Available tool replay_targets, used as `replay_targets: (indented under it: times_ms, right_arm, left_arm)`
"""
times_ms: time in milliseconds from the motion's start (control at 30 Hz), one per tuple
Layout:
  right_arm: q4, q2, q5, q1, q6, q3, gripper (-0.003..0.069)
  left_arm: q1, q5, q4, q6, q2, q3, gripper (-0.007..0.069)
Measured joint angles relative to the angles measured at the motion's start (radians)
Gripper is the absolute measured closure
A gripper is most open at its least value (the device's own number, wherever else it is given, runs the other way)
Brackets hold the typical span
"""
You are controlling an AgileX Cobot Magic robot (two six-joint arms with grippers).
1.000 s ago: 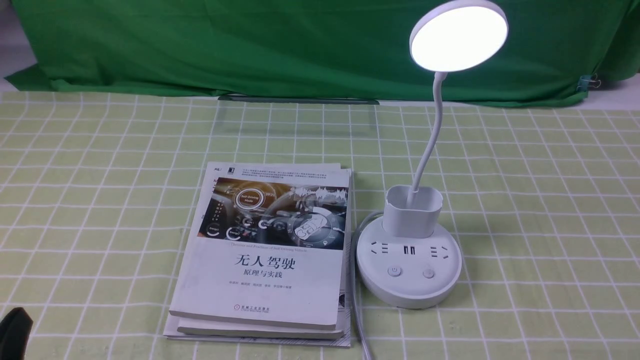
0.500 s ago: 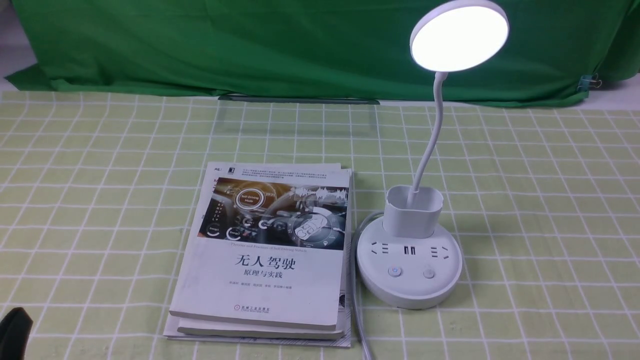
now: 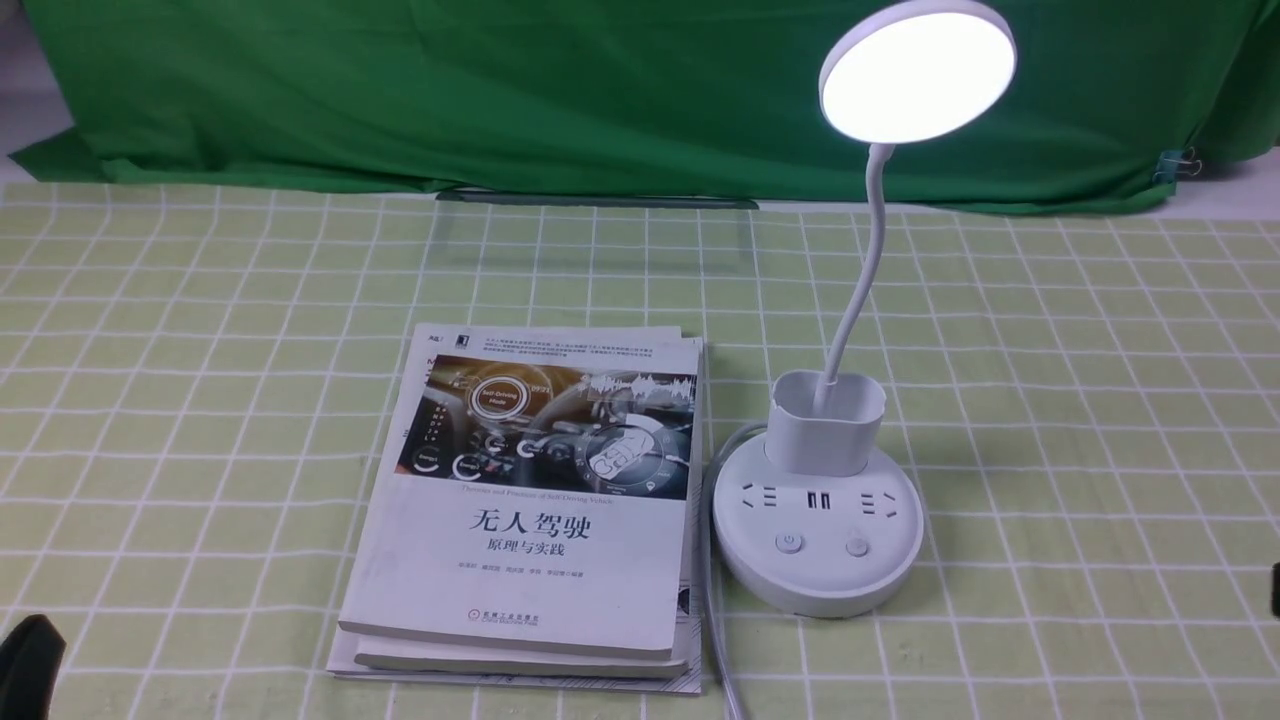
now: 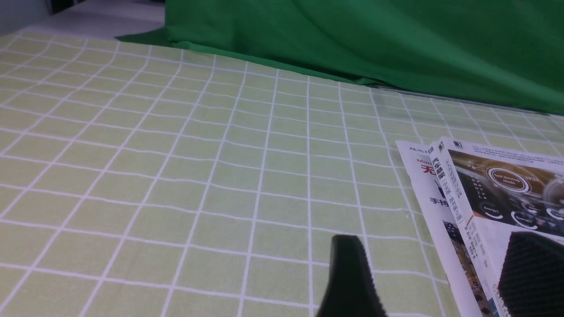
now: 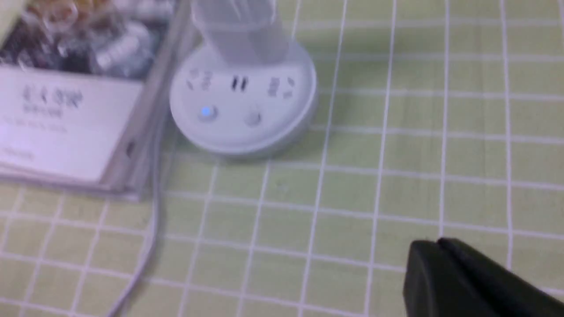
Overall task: Turn off the desk lamp on the green coffee tablecloth by hand.
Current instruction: 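Press the power button on the lamp base to turn the lamp off with the right gripper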
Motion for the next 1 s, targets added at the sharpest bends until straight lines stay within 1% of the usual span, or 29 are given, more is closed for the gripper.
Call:
replay_targets:
  times_ms: [133, 267, 300, 367, 467, 700, 1000]
  right_arm:
    - [-0.005, 0.256, 0.054, 0.028, -0.044, -0.101, 0.0608]
    - [-0.010, 0.468, 0.053, 0.112, -0.051, -0.178, 0.0608]
    - [-0.010, 0.478, 0.052, 0.123, -0.057, -0.182, 0.0608]
    - [-0.022, 0.593, 0.030, 0.182, -0.057, -0.243, 0.0608]
    - [-0.024, 0.699, -0.001, 0.223, -0.057, -0.312, 0.0610]
    - [-0.015, 0.891, -0.021, 0.231, -0.079, -0.409, 0.0612]
    - [0.006, 0.993, -0.045, 0.243, -0.100, -0.490, 0.0612]
  left_arm:
    - [0.000, 0.000, 0.000, 0.000, 0.000, 0.000, 0.0214]
    - [0.000, 0.000, 0.000, 0.000, 0.000, 0.000, 0.0214]
    - [0.000, 0.000, 0.000, 0.000, 0.000, 0.000, 0.0214]
    - [0.000, 0.000, 0.000, 0.000, 0.000, 0.000, 0.0214]
    - [0.000, 0.000, 0.000, 0.000, 0.000, 0.000, 0.0214]
    - [0.000, 0.000, 0.000, 0.000, 0.000, 0.000, 0.0214]
    - [0.000, 0.000, 0.000, 0.000, 0.000, 0.000, 0.0214]
